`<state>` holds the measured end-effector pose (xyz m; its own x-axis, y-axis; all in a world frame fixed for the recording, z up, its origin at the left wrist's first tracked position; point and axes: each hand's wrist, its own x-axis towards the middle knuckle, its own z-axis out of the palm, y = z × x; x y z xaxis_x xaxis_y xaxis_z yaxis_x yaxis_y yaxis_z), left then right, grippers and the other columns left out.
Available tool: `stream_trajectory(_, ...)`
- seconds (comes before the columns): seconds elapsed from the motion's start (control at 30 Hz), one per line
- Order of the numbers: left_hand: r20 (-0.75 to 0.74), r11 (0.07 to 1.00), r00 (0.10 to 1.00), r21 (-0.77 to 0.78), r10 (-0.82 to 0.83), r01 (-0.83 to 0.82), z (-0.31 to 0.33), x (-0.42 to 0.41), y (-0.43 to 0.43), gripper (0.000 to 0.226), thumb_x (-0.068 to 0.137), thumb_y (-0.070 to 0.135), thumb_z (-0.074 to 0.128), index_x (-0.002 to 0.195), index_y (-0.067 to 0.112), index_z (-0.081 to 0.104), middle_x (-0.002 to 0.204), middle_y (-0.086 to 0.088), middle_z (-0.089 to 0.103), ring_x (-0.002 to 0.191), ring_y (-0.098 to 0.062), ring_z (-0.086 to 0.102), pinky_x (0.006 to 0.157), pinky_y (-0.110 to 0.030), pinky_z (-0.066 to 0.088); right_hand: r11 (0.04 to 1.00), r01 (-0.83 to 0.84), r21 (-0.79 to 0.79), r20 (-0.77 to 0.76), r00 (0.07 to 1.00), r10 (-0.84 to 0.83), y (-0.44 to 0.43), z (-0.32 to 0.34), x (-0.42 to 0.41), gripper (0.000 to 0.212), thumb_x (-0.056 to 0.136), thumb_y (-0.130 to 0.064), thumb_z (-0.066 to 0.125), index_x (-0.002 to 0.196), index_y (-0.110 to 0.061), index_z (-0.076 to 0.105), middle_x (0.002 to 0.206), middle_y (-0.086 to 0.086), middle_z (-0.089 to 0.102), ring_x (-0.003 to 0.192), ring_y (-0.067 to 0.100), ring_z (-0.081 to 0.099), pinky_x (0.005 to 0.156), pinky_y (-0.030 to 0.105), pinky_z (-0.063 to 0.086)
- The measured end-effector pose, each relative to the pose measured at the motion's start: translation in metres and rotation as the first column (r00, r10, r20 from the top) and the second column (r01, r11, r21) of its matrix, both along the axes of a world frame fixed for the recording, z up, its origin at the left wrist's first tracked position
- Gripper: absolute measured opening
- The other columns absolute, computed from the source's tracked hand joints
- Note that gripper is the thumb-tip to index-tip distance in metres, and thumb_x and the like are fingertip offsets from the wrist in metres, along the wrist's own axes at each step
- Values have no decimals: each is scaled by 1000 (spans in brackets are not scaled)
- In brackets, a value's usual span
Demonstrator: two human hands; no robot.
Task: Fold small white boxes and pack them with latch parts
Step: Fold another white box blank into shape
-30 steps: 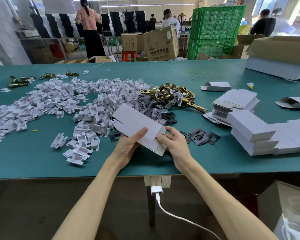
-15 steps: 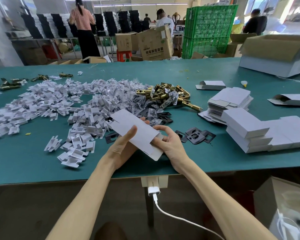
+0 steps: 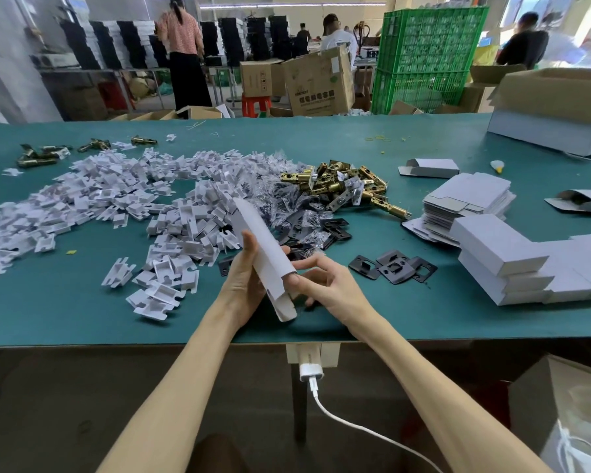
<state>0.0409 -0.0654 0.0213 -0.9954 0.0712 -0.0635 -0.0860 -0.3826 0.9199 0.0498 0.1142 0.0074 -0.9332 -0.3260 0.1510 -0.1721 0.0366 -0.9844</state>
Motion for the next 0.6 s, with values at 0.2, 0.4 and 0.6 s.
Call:
stream_trajectory(0.2,-59,989,997,-138,53,-61,0,1,6,151,27,99,71,130,-10,55,99,-17,69,91,-30,71,76,-39,60,997,48,66,-26,999,-47,-4,2,1,44,93,-53,64,111,-13,66,97,14,74,73,16,67,75,45,58)
stream_trajectory(0.4,-60,986,998,-167,16,-26,-4,3,8,121,48,103,58,109,-1,67,95,-17,70,83,-29,71,72,-36,61,991,50,124,-36,998,-46,-6,-3,-1,40,92,-52,68,119,-24,59,90,-5,76,79,7,66,66,30,57)
stream_trajectory(0.6,-45,982,999,-184,29,-37,-4,4,10,113,50,105,52,108,10,71,90,-12,73,87,-30,72,81,-44,61,986,31,163,-79,997,-18,-7,-6,-1,52,85,-68,64,127,-39,51,93,0,74,84,12,68,77,35,56)
